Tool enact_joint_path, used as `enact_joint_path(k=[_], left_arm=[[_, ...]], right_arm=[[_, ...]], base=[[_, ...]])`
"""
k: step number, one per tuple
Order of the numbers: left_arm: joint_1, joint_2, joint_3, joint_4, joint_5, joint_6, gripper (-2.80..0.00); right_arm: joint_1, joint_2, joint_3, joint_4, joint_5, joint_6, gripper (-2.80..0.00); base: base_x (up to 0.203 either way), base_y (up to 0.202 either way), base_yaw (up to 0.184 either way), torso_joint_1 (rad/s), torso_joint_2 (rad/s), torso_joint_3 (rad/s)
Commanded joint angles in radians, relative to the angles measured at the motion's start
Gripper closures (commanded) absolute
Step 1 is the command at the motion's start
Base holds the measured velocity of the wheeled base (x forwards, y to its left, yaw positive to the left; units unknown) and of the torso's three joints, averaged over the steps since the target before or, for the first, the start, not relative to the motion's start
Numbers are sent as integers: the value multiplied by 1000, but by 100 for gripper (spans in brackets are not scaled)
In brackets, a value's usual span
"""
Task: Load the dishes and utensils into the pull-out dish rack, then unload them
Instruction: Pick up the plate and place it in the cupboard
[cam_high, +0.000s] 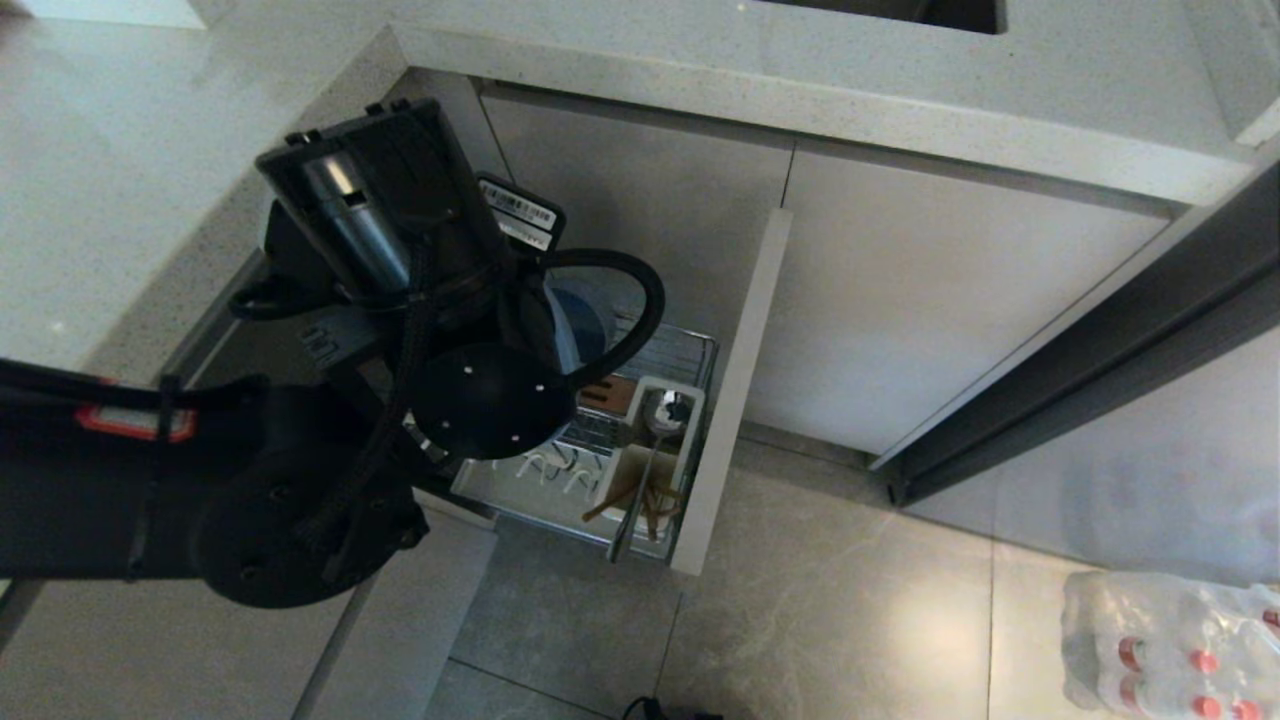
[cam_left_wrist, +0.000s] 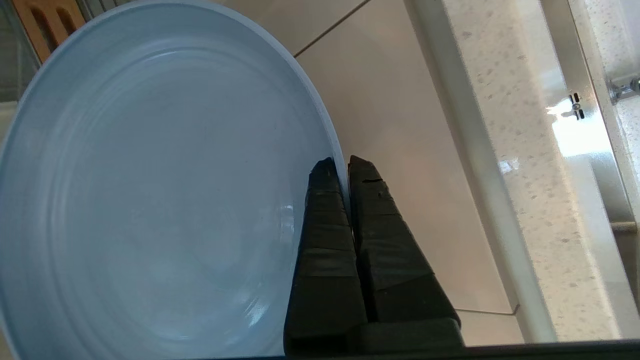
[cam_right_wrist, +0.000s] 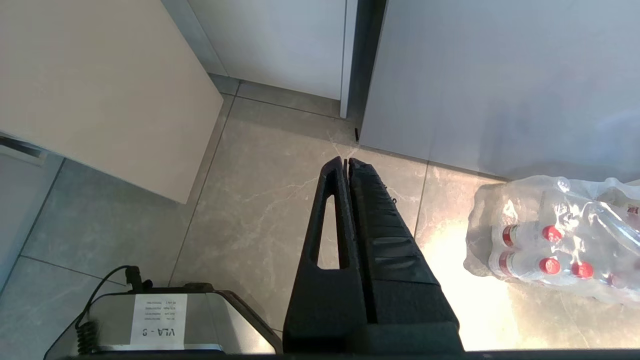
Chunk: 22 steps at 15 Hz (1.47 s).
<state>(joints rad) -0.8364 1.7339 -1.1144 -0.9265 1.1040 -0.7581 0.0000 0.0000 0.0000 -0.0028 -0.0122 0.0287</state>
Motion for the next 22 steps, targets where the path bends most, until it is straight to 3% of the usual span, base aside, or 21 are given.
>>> enact_joint_path(k=[1,6,14,22], left_arm=[[10,30,11,-35,4,-3,0],[62,54,31,-145,-68,7,0],[88,101,77,-295,-84,28,0],[126,116,99,-327,-93,22,0]], right_arm=[[0,2,0,0,0,0,0],[0,2,0,0,0,0,0],[0,2,0,0,0,0,0],[0,2,0,0,0,0,0]], base=[[0,0,0,0,0,0],[0,0,0,0,0,0],[0,0,0,0,0,0],[0,0,0,0,0,0]])
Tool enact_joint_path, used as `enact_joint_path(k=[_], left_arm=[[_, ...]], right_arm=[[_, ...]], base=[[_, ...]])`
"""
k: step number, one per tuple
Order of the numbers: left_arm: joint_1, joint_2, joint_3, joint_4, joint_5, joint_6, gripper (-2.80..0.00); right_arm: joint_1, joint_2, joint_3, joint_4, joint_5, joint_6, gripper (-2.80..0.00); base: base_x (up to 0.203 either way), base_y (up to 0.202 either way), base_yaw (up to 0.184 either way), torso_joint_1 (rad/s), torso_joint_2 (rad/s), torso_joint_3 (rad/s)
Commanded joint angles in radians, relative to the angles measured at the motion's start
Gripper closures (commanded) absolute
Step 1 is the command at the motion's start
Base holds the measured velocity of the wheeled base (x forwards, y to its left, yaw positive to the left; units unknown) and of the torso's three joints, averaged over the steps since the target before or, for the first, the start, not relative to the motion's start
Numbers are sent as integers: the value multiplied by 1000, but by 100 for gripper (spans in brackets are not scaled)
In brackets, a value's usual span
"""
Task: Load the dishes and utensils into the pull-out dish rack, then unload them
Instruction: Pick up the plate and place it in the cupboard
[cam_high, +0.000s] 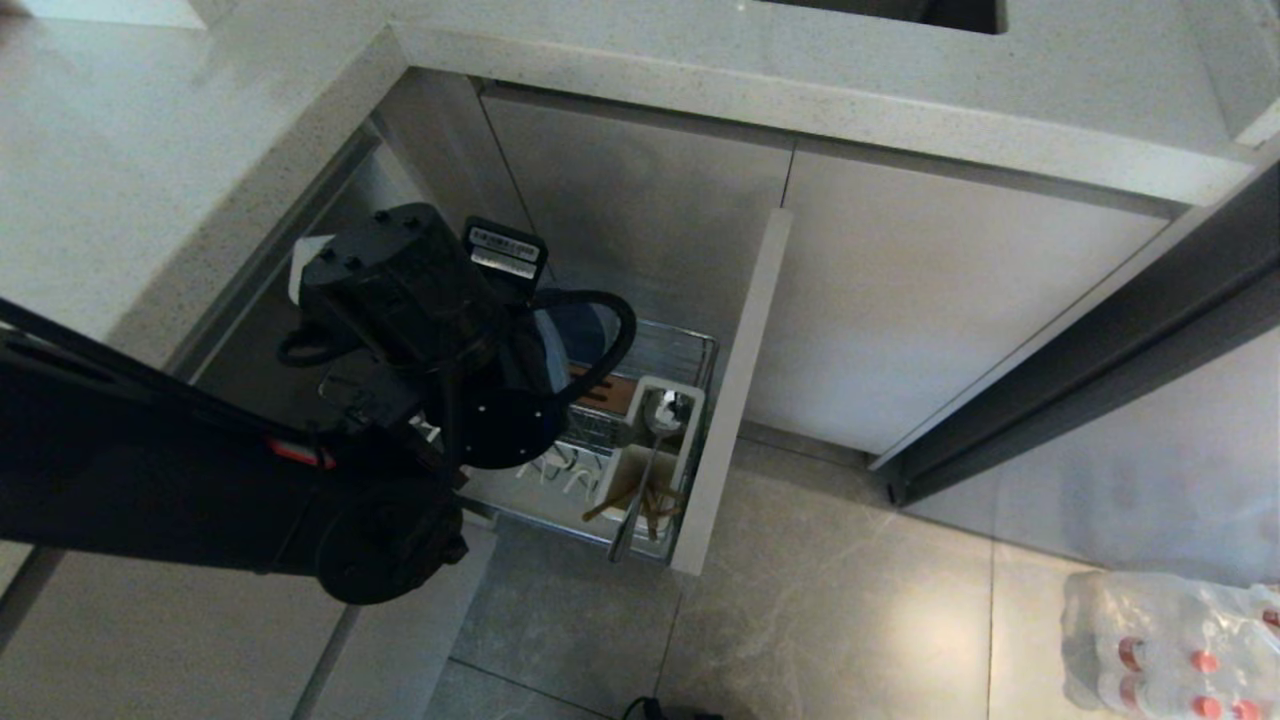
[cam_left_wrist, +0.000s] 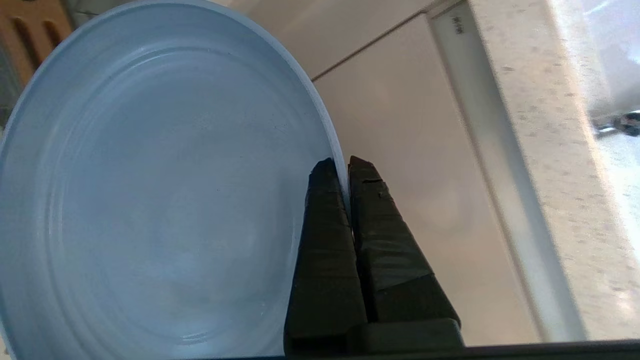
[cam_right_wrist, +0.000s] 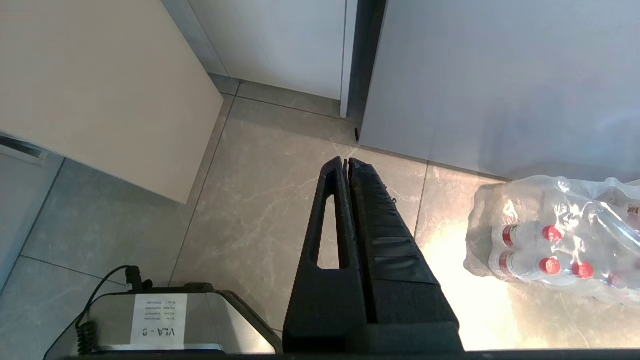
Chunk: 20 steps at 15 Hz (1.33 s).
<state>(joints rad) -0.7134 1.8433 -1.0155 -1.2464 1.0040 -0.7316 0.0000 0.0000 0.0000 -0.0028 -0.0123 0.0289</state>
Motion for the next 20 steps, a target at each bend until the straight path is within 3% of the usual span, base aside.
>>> enact_joint_path(k=[1,15,20], left_arm=[[5,12,2,-7,7,-6,0],[28,65,28,-1,18,-55,0],[17,27,3,-3,-16,-48,0]], right_arm=[[0,2,0,0,0,0,0],[0,1,0,0,0,0,0],[0,1,0,0,0,0,0]], base=[[0,0,0,0,0,0],[0,0,0,0,0,0],[0,0,0,0,0,0]])
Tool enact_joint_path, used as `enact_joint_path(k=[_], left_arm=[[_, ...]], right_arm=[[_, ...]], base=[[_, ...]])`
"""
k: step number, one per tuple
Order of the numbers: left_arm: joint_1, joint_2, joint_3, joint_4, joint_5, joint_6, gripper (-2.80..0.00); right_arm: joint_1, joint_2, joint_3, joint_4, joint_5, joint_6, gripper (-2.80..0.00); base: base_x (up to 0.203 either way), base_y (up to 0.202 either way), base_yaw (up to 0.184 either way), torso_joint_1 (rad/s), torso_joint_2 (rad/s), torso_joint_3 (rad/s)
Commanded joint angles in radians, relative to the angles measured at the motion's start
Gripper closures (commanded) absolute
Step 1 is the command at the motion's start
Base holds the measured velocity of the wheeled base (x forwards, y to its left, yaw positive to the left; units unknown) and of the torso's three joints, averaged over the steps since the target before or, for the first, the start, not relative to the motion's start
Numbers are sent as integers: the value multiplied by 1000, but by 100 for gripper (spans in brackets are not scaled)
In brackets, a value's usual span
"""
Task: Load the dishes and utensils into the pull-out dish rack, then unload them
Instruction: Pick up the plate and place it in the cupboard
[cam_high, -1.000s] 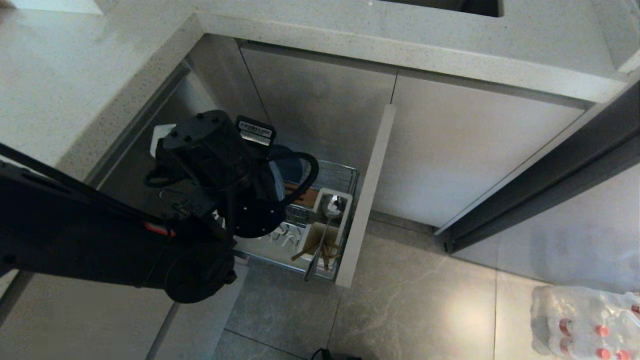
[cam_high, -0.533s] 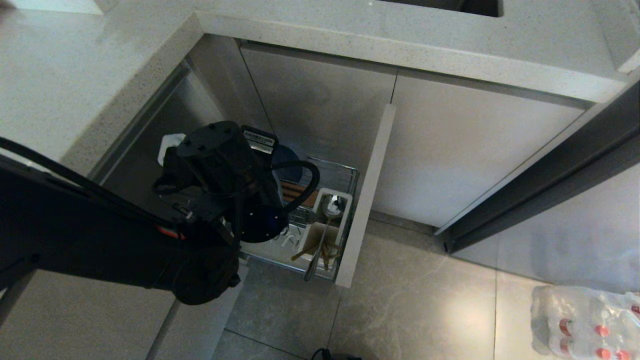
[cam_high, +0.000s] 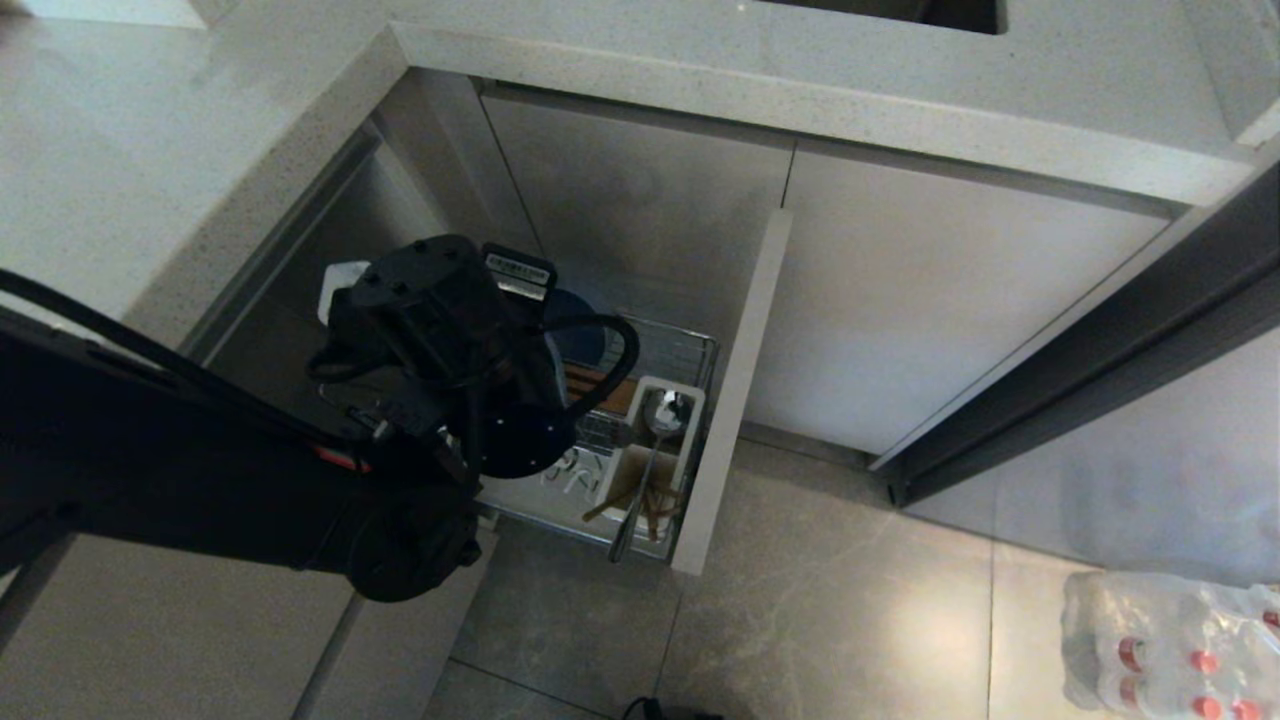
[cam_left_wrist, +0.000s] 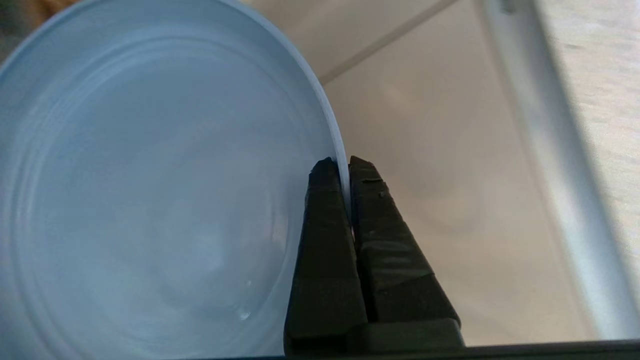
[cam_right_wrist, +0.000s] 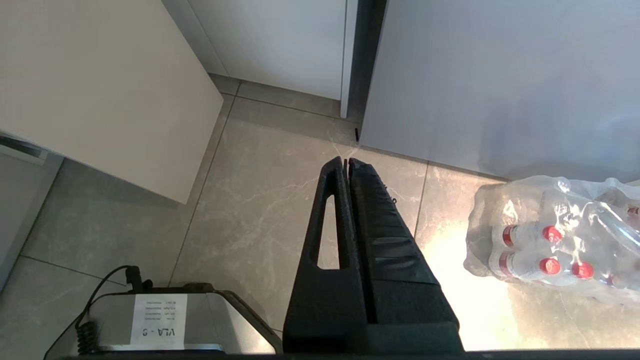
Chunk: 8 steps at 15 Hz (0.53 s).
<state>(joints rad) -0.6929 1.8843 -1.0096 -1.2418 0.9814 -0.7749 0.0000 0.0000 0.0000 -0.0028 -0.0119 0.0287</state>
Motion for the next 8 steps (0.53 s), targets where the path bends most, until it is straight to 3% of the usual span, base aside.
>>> enact_joint_path(k=[1,8], left_arm=[[-8,-21,-4,-10,-3,-6,0],[-7,-22,-6,-59,-9,-14,0]], right_arm=[[0,2,0,0,0,0,0],[0,2,0,0,0,0,0]], base=[[0,0,0,0,0,0],[0,0,0,0,0,0]])
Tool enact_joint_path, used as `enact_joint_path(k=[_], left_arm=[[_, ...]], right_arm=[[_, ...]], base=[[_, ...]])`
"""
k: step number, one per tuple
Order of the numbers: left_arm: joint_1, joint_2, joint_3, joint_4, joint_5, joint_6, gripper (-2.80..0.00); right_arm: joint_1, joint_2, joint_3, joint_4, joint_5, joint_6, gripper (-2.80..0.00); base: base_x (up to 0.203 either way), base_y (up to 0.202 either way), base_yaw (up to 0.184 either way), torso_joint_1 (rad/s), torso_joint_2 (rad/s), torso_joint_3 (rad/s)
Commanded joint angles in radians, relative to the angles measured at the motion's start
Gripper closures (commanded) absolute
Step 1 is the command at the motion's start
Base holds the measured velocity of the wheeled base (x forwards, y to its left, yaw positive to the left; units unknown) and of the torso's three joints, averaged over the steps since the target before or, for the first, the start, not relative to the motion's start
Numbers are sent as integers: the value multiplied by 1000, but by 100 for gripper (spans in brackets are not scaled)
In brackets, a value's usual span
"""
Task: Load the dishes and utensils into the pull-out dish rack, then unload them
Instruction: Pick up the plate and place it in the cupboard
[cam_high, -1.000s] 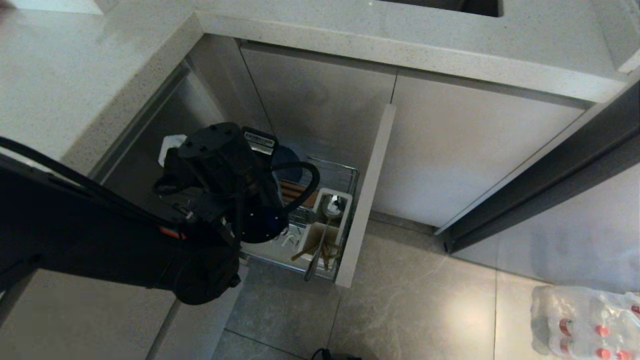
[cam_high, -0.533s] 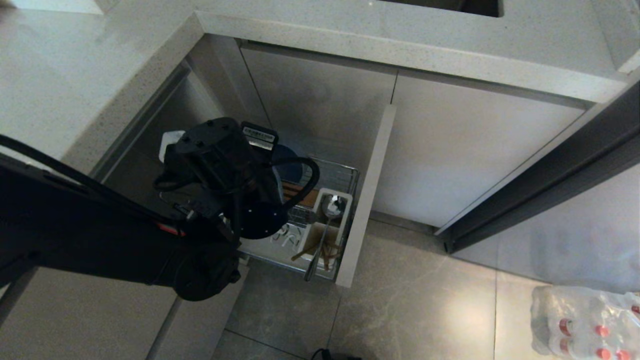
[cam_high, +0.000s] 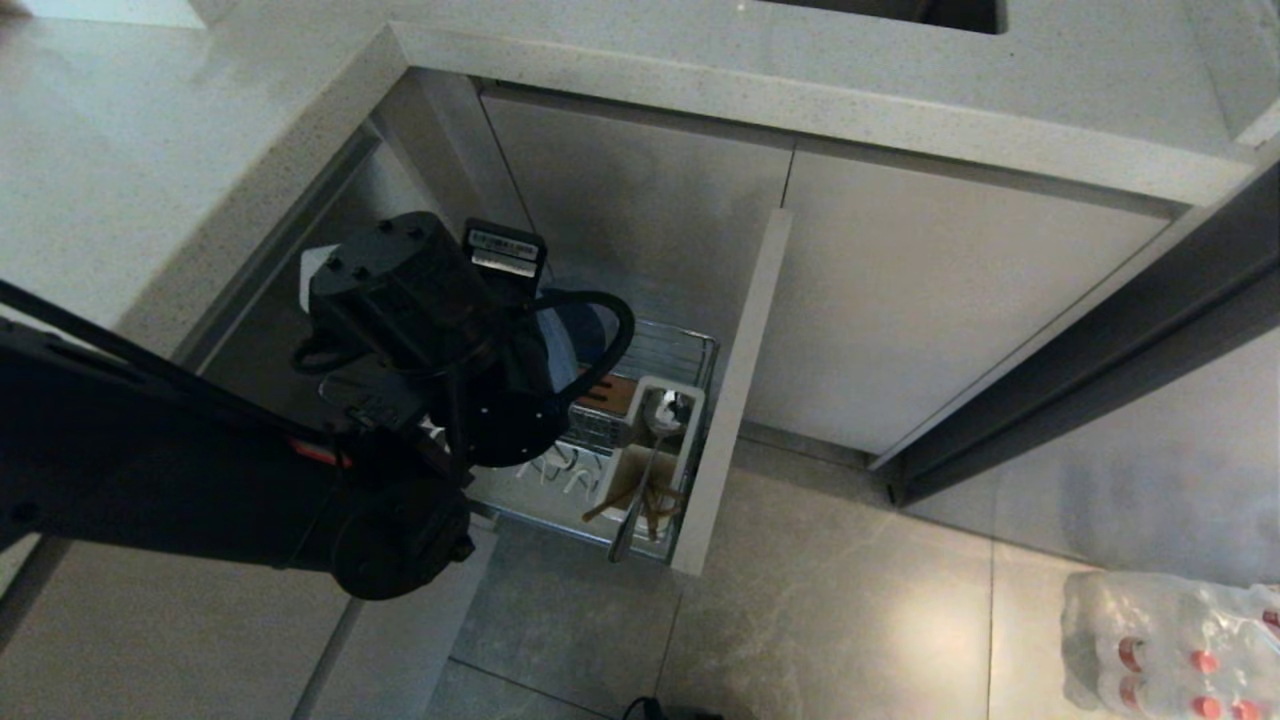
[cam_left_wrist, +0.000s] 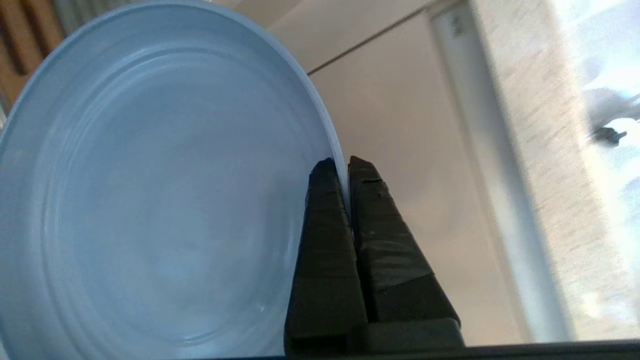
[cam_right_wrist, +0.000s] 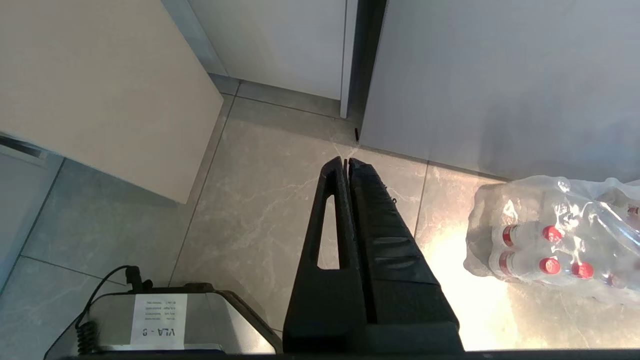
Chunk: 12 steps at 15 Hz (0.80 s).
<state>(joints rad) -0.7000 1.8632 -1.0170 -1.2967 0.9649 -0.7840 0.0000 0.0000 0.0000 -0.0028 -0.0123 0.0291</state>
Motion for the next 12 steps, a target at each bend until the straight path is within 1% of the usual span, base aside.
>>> enact_joint_path(k=[1,10,12], left_arm=[[-1,2,3,-23,1,-4,0],[5,26,41,-79,-3,-9,0],[10,31,44,-78,-3,-24,0]], right_arm=[[0,2,0,0,0,0,0],[0,2,0,0,0,0,0],[0,2,0,0,0,0,0]], base=[[0,0,0,0,0,0],[0,0,0,0,0,0],[0,0,0,0,0,0]])
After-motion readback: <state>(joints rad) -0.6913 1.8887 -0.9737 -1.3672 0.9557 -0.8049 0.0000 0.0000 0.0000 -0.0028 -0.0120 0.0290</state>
